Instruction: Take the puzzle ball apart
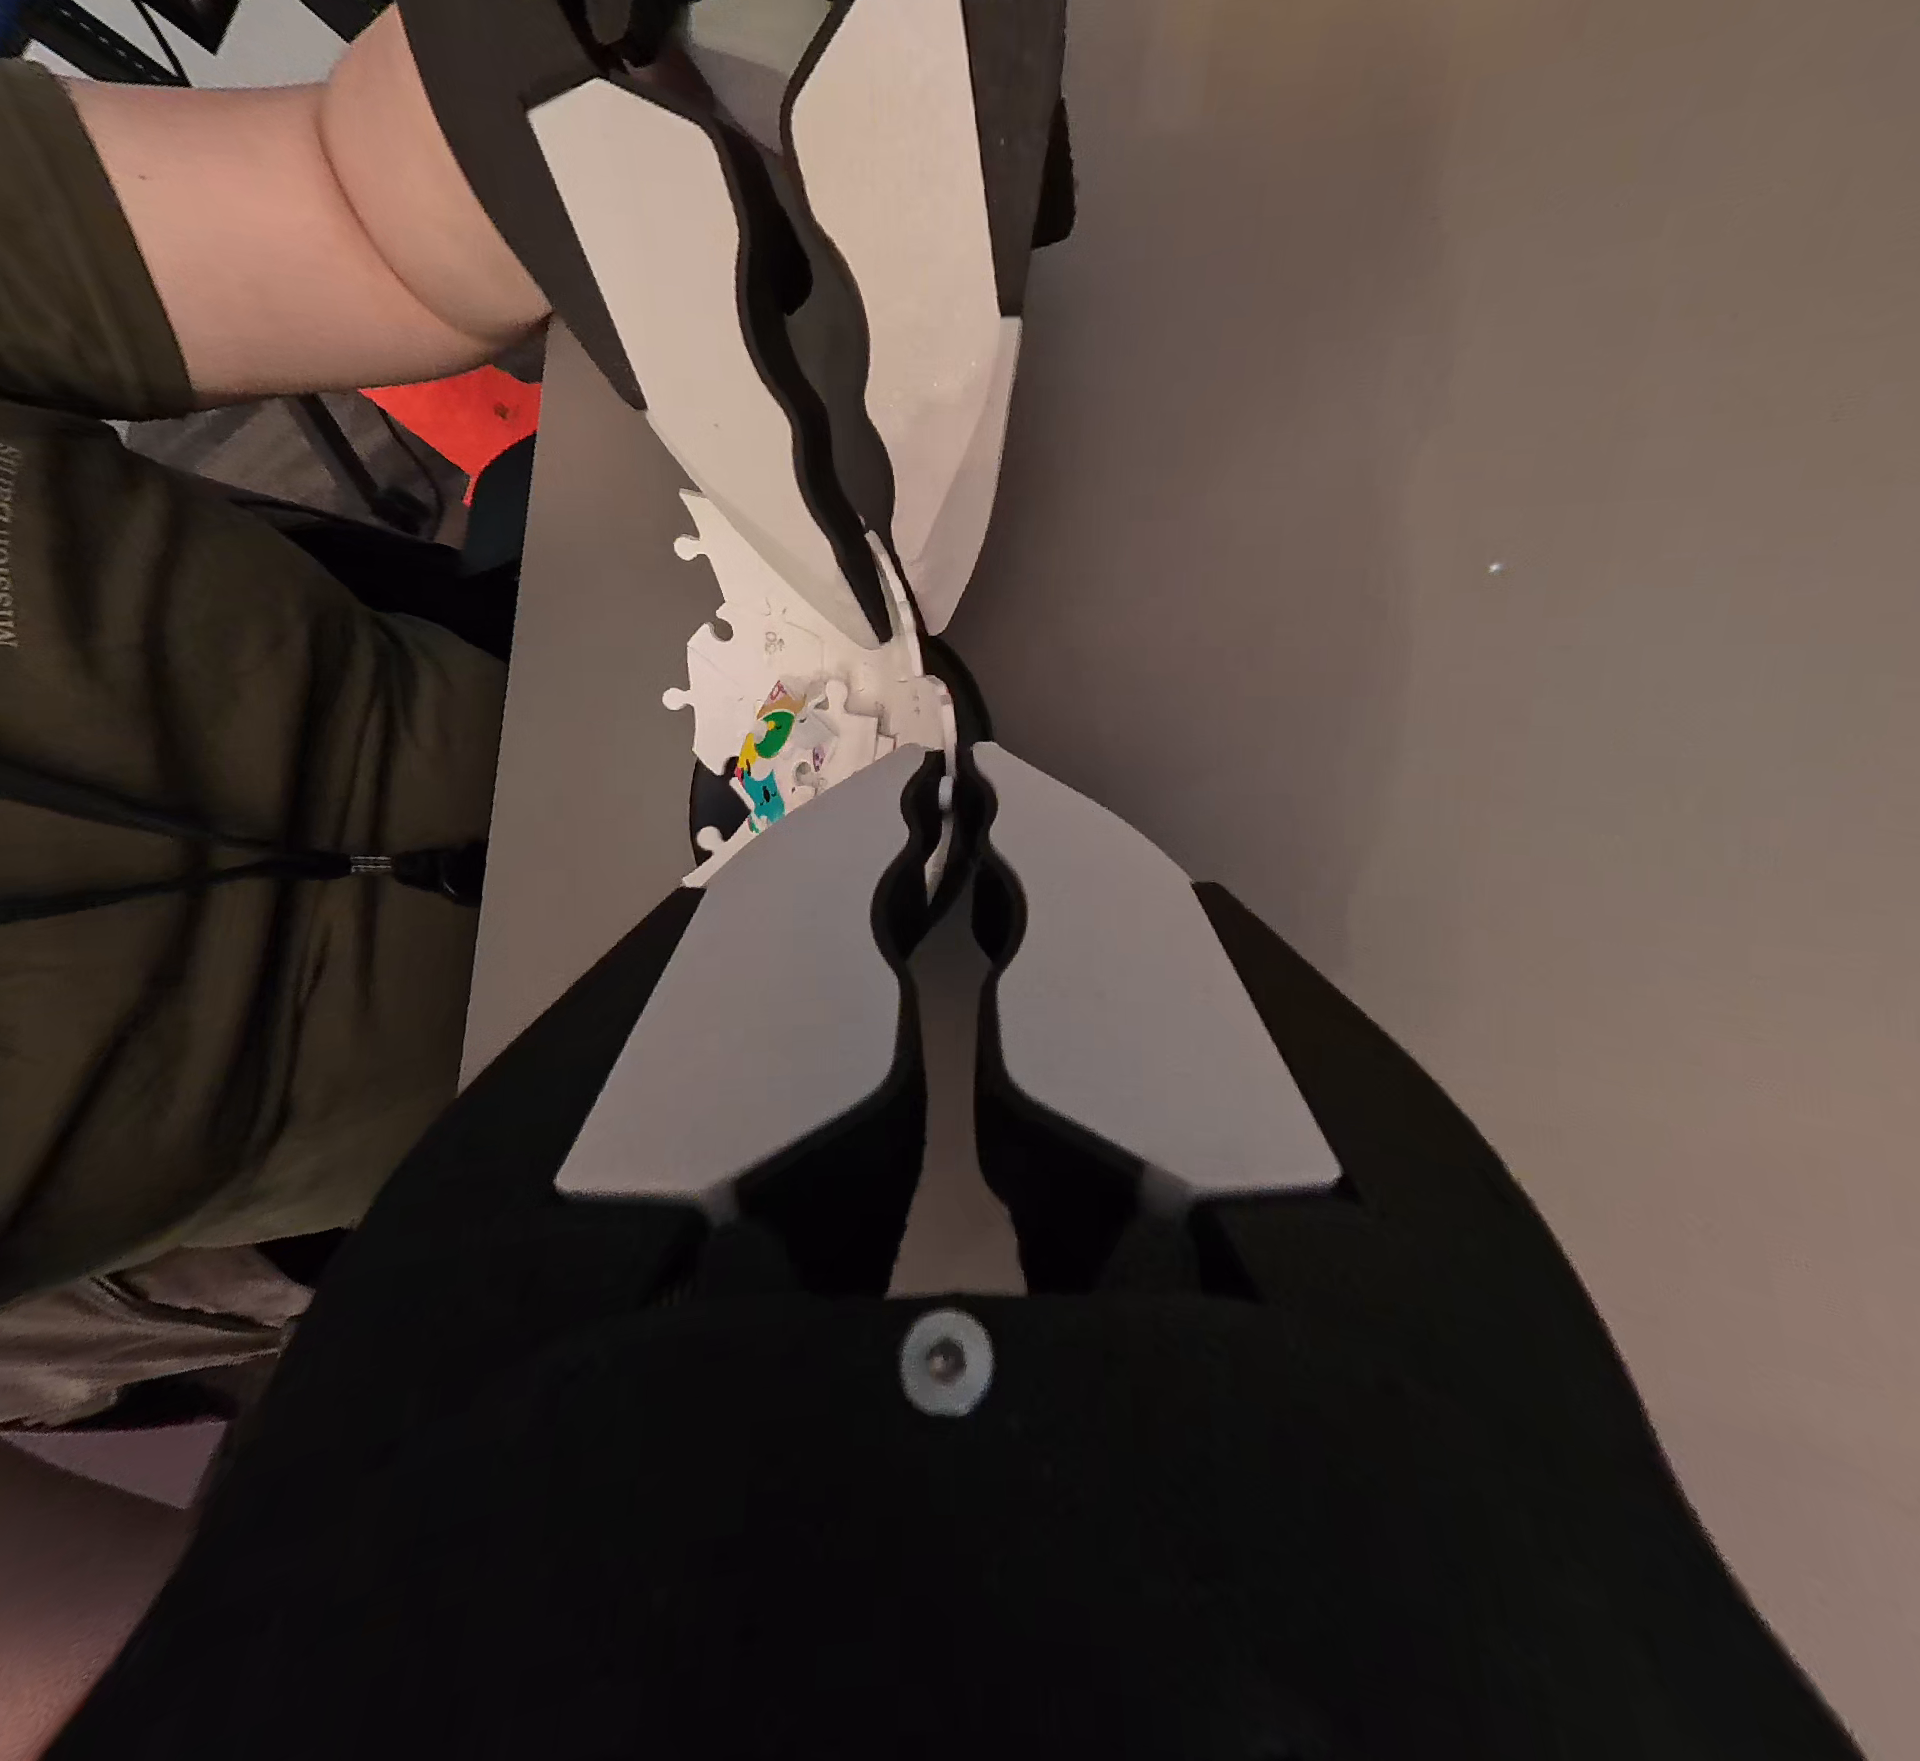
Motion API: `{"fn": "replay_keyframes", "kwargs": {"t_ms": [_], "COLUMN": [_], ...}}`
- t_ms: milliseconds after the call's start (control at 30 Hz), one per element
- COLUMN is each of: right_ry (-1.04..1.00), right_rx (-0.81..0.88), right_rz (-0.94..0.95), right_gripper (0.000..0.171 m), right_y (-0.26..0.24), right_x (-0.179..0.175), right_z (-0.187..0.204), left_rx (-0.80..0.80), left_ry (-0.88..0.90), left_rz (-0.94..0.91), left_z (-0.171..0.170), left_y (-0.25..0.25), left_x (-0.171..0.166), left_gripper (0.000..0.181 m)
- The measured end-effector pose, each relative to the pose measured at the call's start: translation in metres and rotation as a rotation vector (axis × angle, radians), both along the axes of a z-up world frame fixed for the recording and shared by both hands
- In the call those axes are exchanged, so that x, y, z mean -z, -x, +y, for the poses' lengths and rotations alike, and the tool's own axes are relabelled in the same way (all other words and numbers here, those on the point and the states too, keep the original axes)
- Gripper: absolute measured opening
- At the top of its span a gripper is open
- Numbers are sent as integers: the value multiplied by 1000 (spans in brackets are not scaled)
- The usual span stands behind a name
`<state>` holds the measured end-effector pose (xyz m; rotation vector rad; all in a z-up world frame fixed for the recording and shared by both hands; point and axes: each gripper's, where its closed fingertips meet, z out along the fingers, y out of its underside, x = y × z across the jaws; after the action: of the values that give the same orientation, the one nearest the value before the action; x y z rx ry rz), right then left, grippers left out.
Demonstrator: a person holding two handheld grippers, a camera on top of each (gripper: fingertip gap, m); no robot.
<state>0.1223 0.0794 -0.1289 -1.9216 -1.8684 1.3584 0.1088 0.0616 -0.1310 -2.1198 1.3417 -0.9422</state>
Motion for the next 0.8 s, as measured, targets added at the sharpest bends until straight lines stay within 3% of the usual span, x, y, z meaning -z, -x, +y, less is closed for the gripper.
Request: {"fn": "replay_keyframes", "kwargs": {"t_ms": [433, 500, 600, 733, 800], "right_ry": [9, -52, -222, -661, -647], "right_rx": [12, 81, 150, 229, 208], "right_rz": [81, 128, 216, 172, 146], "right_gripper": [5, 19, 19, 26, 26], "right_y": [6, 7, -5, -18, -15], "right_x": [-4, -15, -47, -56, -45], "right_z": [8, 20, 25, 7, -25], "left_rx": [-44, -97, -145, -242, -247], "left_ry": [18, 51, 135, 244, 328], "left_rz": [-38, -13, -18, -22, -60], "left_z": [8, 12, 11, 12, 7], "left_y": [4, 10, 13, 16, 13], "left_x": [-2, 1, 1, 3, -1], "left_gripper": [6, 5, 5, 4, 11]}}
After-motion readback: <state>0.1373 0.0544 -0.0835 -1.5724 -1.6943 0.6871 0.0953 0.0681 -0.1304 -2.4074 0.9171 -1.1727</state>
